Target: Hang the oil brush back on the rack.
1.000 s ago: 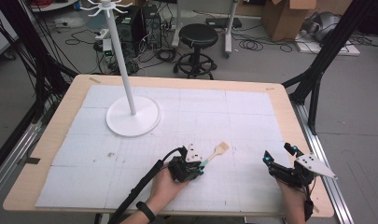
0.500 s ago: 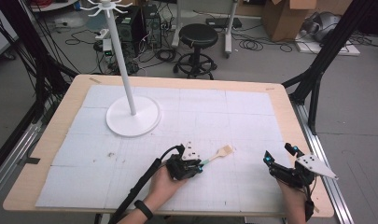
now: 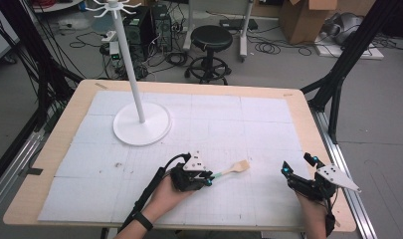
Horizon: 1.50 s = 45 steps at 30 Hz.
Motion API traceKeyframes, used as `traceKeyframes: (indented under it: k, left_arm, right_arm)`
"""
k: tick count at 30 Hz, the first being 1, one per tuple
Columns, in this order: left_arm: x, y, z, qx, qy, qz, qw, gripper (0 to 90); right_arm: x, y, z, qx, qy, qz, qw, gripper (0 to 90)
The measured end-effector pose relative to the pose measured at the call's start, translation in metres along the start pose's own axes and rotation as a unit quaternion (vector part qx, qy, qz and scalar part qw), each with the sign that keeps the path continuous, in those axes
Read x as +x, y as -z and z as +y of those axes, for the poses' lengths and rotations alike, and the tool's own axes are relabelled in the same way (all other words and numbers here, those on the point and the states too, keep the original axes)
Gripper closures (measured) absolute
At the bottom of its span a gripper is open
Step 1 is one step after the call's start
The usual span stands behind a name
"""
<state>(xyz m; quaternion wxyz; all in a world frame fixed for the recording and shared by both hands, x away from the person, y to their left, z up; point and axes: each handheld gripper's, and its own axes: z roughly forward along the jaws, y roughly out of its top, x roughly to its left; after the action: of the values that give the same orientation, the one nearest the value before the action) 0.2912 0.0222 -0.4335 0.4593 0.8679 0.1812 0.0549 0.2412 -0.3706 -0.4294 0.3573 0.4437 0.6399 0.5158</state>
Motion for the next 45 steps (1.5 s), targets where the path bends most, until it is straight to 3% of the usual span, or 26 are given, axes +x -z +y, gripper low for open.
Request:
traceKeyframes:
  k: [1, 3, 11, 17, 22, 23, 41, 45]
  left_arm:
    - [0.001, 0.006, -0.001, 0.002, -0.016, -0.017, 0.9997, 79.0]
    - [0.003, 0.011, -0.002, 0.0, -0.026, -0.035, 0.999, 79.0]
    - [0.015, 0.032, -0.008, -0.004, -0.033, -0.085, 0.9958, 78.9]
    - [0.022, 0.036, -0.015, 0.021, -0.055, -0.134, 0.9893, 78.9]
    - [0.023, 0.033, -0.017, 0.025, -0.069, -0.149, 0.9861, 78.9]
    - [0.024, 0.032, -0.017, 0.026, -0.078, -0.151, 0.9852, 78.8]
    - [0.025, 0.021, -0.022, 0.055, -0.088, -0.129, 0.9861, 77.8]
    - [0.025, 0.018, -0.022, 0.055, -0.076, -0.125, 0.9877, 72.8]
  right_arm:
    - [0.0, 0.0, 0.0, -0.001, 0.001, 0.0, 1.0, 15.6]
    - [0.0, 0.001, 0.0, -0.001, -0.002, 0.0, 1.0, 15.6]
    - [0.0, 0.002, 0.0, -0.001, -0.002, 0.0, 1.0, 15.6]
    - [0.004, 0.001, 0.001, -0.001, -0.002, 0.004, 1.0, 15.6]
    - [0.006, 0.001, 0.002, -0.003, 0.002, 0.007, 1.0, 15.6]
    - [0.007, 0.001, 0.002, -0.001, 0.001, 0.008, 1.0, 15.7]
    - [0.011, 0.0, 0.003, 0.0, 0.009, 0.013, 0.9999, 15.7]
    - [0.011, -0.001, 0.003, -0.002, 0.009, 0.013, 0.9999, 15.7]
